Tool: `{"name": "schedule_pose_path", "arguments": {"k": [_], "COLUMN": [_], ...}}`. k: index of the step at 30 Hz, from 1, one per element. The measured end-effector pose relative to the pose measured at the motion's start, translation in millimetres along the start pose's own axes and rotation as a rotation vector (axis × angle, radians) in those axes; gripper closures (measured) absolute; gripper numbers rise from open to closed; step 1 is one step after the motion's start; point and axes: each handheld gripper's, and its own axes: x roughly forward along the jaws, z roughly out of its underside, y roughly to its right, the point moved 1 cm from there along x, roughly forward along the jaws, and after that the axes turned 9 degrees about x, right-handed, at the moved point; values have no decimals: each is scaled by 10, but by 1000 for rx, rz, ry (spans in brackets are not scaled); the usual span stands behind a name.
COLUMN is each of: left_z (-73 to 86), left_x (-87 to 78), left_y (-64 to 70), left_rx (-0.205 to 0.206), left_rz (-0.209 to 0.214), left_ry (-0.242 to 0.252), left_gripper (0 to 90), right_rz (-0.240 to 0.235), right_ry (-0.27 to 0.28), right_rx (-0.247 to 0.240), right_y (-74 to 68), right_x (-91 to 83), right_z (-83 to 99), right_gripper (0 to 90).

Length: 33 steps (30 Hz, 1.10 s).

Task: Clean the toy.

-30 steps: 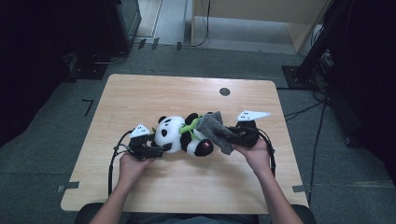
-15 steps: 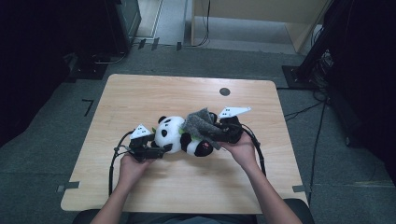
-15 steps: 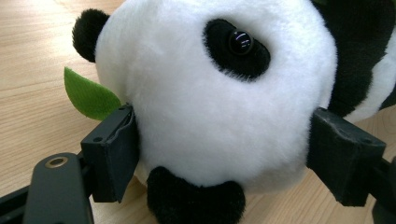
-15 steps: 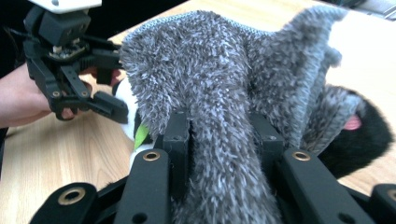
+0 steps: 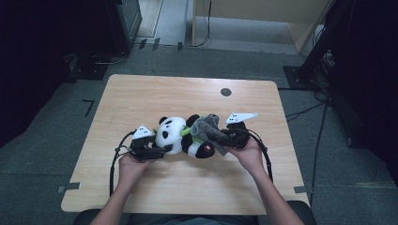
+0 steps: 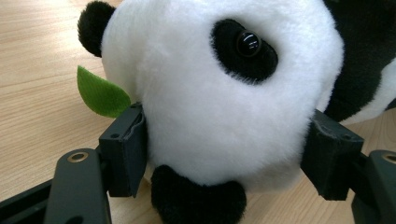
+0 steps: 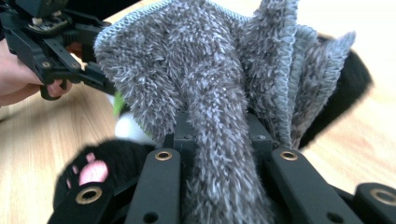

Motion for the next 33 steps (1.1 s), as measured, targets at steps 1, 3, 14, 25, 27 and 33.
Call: {"name": "schedule_pose_path", "arguments": {"k": [1, 3, 14, 25, 27, 33], "left_z": [0, -3, -48, -45, -46, -44], "left_x": [1, 1, 0, 3, 1, 4], "left_y": [0, -1, -58, -70, -70, -61], "left_rx": [-2, -4, -38, -38, -42, -42], "left_rz": [0, 1, 33, 33, 33, 30], "left_ry": [2, 2, -10, -2, -5, -4], "left_gripper": [261, 261, 265, 275, 276, 274], "right_rz": [0, 2, 62, 105, 104, 81], "right_ry": [0, 3, -25, -72, -64, -44], "right_rx": [0, 17, 43, 116, 107, 95], "right_y": [0, 45, 203, 370, 326, 212], "right_x": [0, -19, -50, -108, -154, -236], "right_z": [0, 50, 212, 278, 246, 169], "right_gripper": [739, 740, 745, 757, 759, 759]}}
